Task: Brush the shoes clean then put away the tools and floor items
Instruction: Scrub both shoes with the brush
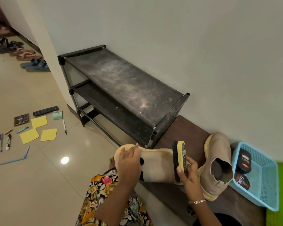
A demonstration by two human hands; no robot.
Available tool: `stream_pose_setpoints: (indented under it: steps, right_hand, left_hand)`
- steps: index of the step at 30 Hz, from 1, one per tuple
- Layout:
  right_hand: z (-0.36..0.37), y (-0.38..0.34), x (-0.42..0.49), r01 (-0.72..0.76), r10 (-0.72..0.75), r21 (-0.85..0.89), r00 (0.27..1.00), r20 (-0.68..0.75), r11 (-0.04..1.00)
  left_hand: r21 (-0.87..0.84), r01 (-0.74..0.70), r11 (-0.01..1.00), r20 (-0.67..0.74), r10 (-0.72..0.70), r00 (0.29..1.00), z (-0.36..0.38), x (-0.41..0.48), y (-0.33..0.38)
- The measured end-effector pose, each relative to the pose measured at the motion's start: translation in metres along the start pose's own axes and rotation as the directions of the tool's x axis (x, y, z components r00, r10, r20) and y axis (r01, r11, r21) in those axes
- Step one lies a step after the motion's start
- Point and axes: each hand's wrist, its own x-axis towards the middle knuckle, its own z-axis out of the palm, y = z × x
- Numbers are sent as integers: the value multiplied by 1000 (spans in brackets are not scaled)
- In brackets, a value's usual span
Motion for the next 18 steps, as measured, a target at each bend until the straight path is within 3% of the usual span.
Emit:
stream_pose_setpoints:
  steps: [3,8,12,15,18]
  right_hand:
    - [7,3,-6,2,0,-32,999,46,999]
    - [9,-9,-2,79,-75,-33,992,105,996]
    - [10,-19,14,72,-70,-31,995,65,997]
    - [13,-24,-5,69,-61,-184,997,50,981]
    - [36,-22,-43,253,-204,-425,966,157,869]
  left_hand:
    - [-53,26,998,-11,-26,1000,-3,-9,3]
    - [-253,119,960,-172,-165,971,-18,-22,14]
    - [-253,110,961,-192,-161,968,-16,-29,16]
    - [-221,137,966,-86,-159,983,-13,-28,10]
    - [-314,203,927,-45,-229,972,-6,-26,10]
